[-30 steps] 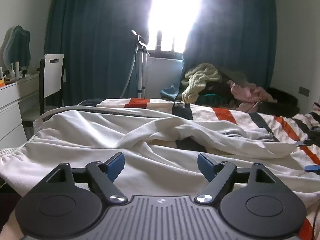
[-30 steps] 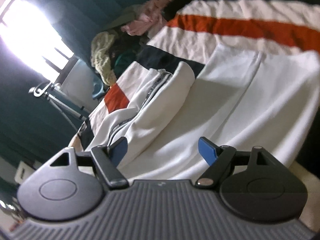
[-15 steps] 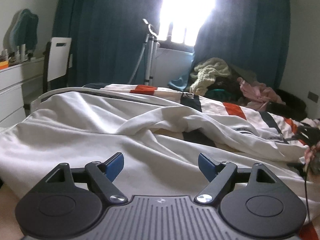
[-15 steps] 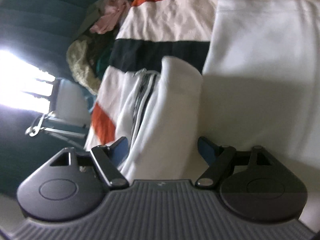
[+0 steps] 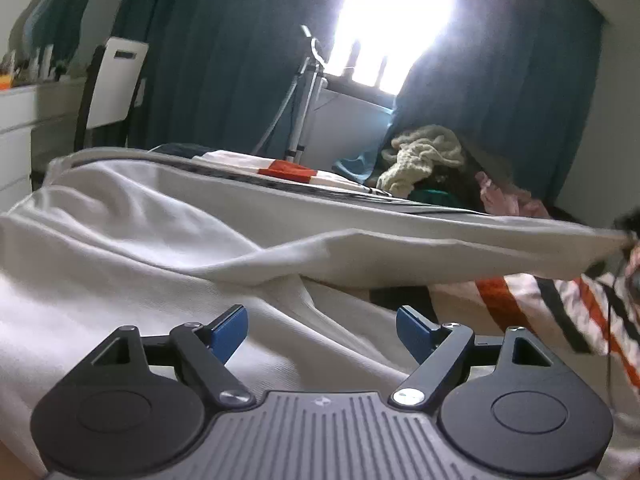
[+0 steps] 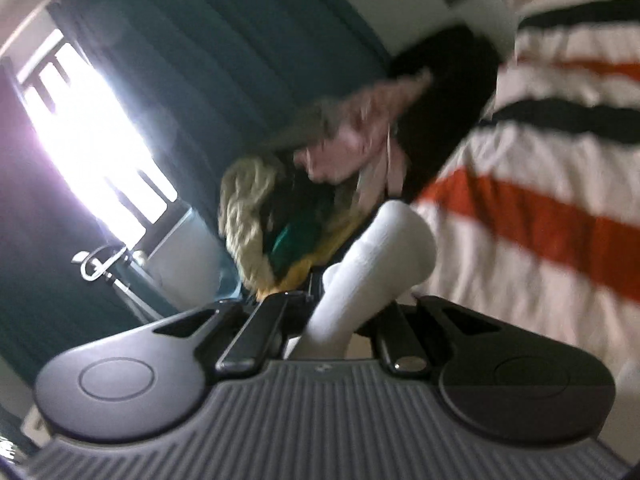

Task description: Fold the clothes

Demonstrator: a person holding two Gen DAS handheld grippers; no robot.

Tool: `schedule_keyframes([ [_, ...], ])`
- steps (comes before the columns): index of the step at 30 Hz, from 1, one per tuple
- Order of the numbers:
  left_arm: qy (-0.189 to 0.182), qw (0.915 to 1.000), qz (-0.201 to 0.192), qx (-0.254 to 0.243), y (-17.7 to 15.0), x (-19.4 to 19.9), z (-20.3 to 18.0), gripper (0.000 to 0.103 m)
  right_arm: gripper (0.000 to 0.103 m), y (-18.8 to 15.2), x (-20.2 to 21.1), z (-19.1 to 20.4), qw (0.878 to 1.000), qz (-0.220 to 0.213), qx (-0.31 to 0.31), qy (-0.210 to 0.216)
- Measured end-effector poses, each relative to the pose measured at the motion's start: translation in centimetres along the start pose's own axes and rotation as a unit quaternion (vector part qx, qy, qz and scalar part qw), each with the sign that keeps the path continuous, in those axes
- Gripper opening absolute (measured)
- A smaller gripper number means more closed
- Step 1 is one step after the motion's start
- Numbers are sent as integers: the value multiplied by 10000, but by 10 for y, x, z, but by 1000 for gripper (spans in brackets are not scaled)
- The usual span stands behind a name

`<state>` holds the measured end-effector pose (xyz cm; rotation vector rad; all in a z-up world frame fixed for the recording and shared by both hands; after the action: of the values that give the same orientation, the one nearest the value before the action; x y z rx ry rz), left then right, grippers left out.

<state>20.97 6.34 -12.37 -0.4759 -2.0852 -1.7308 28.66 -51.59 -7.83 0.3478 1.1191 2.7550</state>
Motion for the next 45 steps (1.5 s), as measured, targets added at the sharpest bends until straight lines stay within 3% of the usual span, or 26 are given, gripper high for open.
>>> schedule_keyframes([
  [2, -7, 10000, 23, 75, 1, 0, 3, 83, 7, -12, 6, -32, 9993, -3, 3, -362],
  [7, 84, 9998, -141, -138, 2, 8, 2, 83, 7, -69, 22, -139, 9855, 580, -433, -1534],
  [10, 110, 9991, -310, -282, 4, 16, -2, 83, 7, -77, 26, -148, 9855, 633, -503, -1493],
  [17, 185, 9979, -425, -457, 4, 27, -11, 83, 7, -24, 30, -94, 9895, 280, 731, -1217],
  [20, 187, 9978, -402, -494, 2, 28, -11, 83, 8, -32, 31, -117, 9861, 427, 687, -1450],
  [23, 153, 9973, -427, -571, 3, 30, -13, 83, 14, -64, 33, -145, 9732, 987, 589, -1994],
  [25, 179, 9970, -430, -618, 3, 32, -13, 83, 20, -70, 47, -152, 9793, 848, 262, -1819],
  [27, 178, 9970, -431, -610, 4, 34, -12, 83, 29, -68, 54, -145, 9797, 980, 328, -1719],
  [29, 176, 9971, -426, -601, 5, 37, -10, 83, 48, -64, 59, -124, 9771, 1118, 732, -1657],
  [30, 172, 9973, -401, -593, 6, 39, -10, 83, 71, -63, 64, -110, 9756, 1143, 968, -1602],
  [31, 167, 9974, -391, -585, 6, 41, -9, 83, 86, -61, 70, -96, 9745, 1127, 1184, -1539],
  [36, 121, 9964, -575, -604, 8, 66, -8, 83, 84, -59, 115, -10, 9725, 1096, 1969, -587],
  [41, 83, 9954, -743, -604, 5, 94, -4, 85, 84, -86, 177, 72, 9602, 1252, 2479, 287],
  [45, 131, 9951, -780, -590, 3, 114, 0, 85, 84, -117, 224, 109, 9494, 1453, 2714, 619],
])
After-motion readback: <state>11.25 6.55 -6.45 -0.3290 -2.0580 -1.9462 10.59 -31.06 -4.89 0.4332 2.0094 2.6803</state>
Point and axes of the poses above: each gripper's, at about its wrist camera, not at the fingertips, and x roughly against the way its jaws point, z to its left, y to its top, the point moved 5 cm from there along -x, roughly the way its jaws point, and after that the axes turned 11 degrees about y, right-handed, at the moved point
